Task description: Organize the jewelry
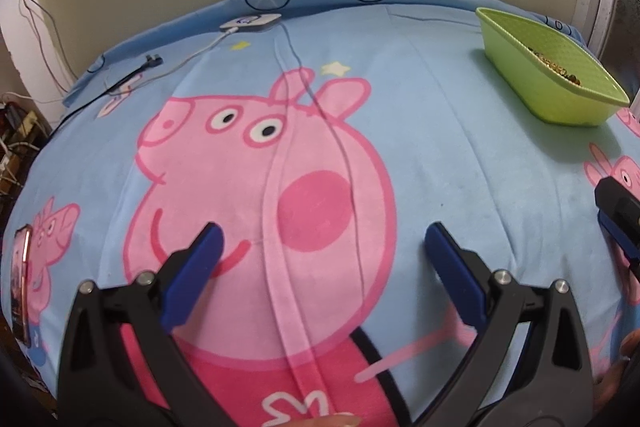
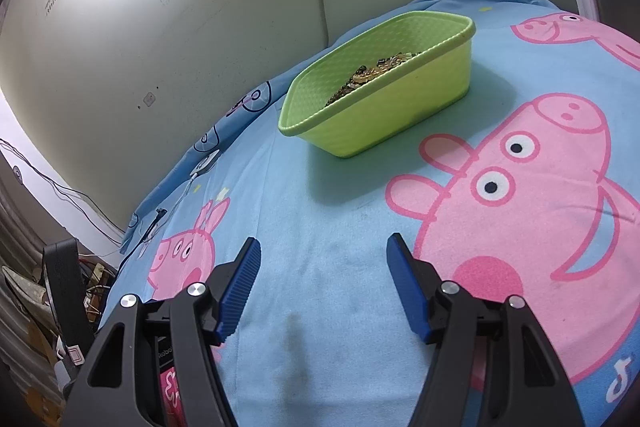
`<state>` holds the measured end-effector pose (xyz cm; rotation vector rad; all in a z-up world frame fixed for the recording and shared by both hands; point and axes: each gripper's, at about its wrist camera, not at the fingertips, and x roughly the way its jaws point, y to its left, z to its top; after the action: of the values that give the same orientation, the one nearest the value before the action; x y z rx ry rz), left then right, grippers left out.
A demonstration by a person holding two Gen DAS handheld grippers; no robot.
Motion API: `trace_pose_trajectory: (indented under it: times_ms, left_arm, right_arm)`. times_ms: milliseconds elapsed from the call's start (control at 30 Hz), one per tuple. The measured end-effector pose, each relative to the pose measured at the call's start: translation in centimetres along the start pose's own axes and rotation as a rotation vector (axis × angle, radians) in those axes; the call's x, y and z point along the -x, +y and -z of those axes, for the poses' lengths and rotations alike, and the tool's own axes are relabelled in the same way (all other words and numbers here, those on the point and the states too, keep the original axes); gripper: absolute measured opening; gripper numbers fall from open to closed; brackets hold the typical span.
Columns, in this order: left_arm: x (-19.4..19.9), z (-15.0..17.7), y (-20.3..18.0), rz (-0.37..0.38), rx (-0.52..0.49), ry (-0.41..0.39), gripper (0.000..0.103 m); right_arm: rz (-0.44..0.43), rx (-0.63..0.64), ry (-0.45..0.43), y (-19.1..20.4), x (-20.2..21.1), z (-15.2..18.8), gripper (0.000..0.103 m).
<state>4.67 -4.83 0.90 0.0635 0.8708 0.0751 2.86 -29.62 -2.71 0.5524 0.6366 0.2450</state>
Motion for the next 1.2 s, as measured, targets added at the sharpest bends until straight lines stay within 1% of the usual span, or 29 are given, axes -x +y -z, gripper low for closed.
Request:
trace_pose_trajectory:
  times_ms: [300, 1200]
  left_arm:
    - [0.24, 0.30, -0.36, -0.037, -0.016, -0.027, 0.097]
    - [0.61, 0.28, -0.65, -0.070, -0.027, -0.047, 0.097]
  right_arm:
    - [-0.008, -0.010, -0.006, -0.15, 0.17, 0.12, 0.047]
    - [-0.013, -0.017, -0.010, -0.16, 0.27, 0.14, 0.048]
